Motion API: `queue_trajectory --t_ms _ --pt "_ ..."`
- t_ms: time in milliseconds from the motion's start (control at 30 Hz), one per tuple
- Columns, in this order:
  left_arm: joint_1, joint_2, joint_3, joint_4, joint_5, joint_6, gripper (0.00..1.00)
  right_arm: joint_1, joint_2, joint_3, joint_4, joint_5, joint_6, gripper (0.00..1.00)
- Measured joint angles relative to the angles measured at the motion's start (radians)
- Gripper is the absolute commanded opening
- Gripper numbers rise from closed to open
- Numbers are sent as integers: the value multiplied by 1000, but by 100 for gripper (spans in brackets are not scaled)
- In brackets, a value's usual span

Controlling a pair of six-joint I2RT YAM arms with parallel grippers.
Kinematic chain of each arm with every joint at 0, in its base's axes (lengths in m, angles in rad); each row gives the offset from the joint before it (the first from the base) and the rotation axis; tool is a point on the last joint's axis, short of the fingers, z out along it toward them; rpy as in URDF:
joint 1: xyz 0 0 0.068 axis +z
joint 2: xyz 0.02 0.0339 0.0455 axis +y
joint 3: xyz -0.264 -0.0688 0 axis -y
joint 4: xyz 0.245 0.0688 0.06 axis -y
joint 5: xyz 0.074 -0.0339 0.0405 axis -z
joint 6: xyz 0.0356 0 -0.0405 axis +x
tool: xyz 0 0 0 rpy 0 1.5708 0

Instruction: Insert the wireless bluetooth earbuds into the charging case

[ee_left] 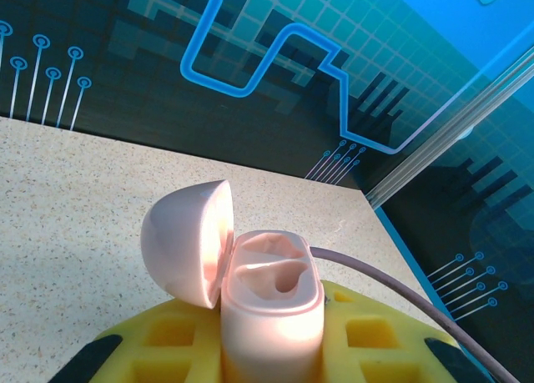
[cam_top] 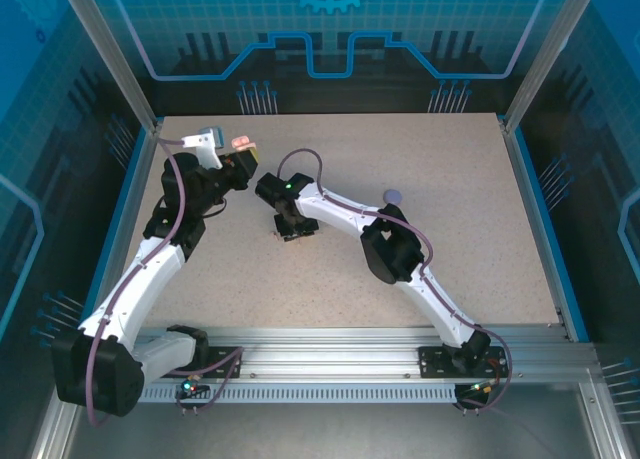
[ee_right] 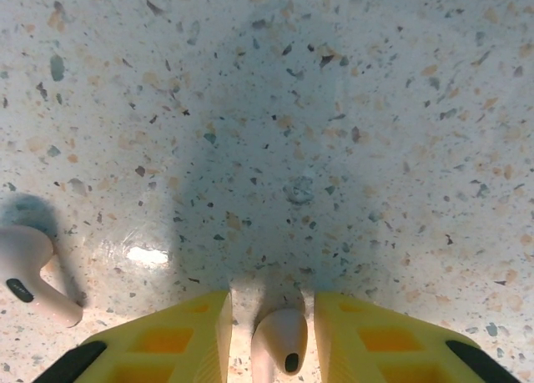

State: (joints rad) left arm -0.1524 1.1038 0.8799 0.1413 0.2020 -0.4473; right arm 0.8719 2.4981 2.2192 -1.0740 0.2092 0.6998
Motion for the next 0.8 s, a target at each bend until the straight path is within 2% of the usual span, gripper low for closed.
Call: queue_trajectory --t_ms 133,367,533,633,800 --pt "0 0 0 0 0 0 0 0 0 0 0 0 1 32" --pt "0 0 0 8 0 0 0 2 0 0 1 -5 8 22" --pt "0 0 0 8 0 -1 0 5 0 -4 3 -5 12 23" --pt "0 0 0 8 0 -4 0 5 -3 -13 11 -6 18 28" --pt "0 0 0 8 0 -11 0 5 -14 -30 19 -2 19 30"
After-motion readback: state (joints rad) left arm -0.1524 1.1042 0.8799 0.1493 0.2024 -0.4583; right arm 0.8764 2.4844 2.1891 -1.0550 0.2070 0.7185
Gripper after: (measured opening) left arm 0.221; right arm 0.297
